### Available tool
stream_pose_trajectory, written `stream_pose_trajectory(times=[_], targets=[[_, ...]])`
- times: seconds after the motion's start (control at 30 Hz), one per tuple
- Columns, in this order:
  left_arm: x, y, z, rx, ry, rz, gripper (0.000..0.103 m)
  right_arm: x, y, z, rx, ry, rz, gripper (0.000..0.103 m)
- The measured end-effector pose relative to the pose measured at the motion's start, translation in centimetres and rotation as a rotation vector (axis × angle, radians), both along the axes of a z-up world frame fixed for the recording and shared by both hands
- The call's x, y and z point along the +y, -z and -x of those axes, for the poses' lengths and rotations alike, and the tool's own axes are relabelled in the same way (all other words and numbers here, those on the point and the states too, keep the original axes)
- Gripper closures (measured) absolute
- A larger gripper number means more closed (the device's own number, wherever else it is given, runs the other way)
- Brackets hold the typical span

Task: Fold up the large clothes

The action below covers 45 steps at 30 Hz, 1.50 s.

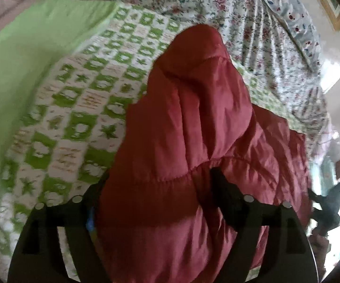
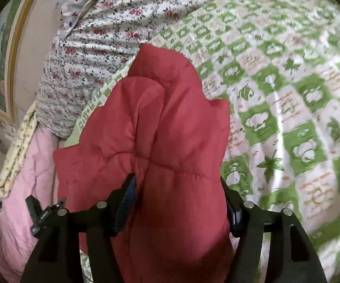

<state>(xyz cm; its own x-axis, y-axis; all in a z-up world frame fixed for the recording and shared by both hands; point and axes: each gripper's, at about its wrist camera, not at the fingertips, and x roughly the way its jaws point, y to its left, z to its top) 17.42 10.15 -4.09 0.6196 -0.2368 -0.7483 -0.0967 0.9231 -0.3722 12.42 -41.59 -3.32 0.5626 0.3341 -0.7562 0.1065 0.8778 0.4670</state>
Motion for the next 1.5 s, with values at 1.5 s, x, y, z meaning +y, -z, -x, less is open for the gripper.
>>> stream_pose_trajectory(times=[1.5], targets=[[-7.6,-2.7,8.0,-0.096,0.065,-0.19,0.021,10.1,-4.5,7.1,-0.202,-0.116,0.396,0.032]])
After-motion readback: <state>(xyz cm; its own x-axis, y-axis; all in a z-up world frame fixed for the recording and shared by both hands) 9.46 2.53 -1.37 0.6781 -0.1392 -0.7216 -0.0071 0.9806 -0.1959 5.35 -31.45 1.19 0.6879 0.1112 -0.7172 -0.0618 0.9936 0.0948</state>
